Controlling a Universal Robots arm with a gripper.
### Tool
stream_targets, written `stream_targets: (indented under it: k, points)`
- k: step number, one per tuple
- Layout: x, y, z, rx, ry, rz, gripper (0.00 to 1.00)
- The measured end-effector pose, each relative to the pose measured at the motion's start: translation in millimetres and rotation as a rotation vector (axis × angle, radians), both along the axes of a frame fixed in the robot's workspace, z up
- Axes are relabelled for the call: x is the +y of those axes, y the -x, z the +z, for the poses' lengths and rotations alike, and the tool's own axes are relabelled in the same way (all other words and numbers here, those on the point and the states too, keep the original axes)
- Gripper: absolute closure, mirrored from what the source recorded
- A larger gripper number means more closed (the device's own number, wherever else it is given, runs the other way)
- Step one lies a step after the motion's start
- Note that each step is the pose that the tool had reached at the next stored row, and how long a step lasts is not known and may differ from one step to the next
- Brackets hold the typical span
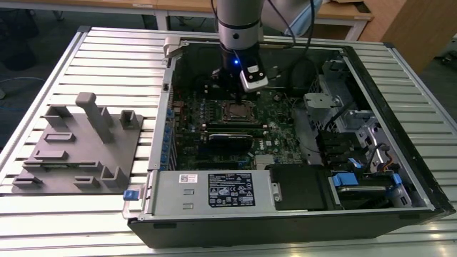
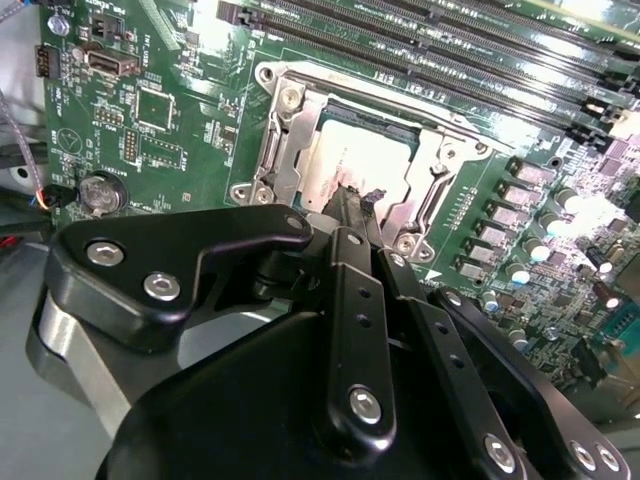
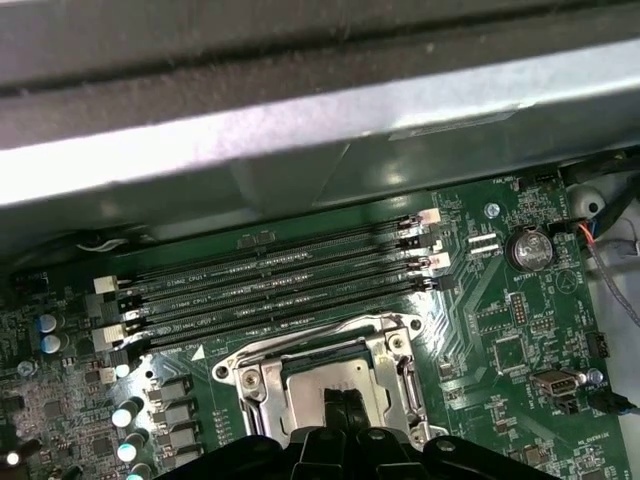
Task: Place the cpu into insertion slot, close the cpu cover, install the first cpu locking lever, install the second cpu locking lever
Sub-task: 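Install the first cpu locking lever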
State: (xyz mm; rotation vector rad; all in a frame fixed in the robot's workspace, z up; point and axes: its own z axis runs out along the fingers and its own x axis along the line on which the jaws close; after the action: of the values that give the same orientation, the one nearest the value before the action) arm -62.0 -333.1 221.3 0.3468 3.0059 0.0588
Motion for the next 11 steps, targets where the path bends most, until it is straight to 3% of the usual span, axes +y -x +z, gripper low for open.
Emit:
stream_targets:
  k: [4,11]
  points:
    - [-0.5,0.0,0.7,0.0000,-0.0002,0.000,0.90]
    - [-7.9,0.0,0.6,0.0000,0.0000,0.000,0.90]
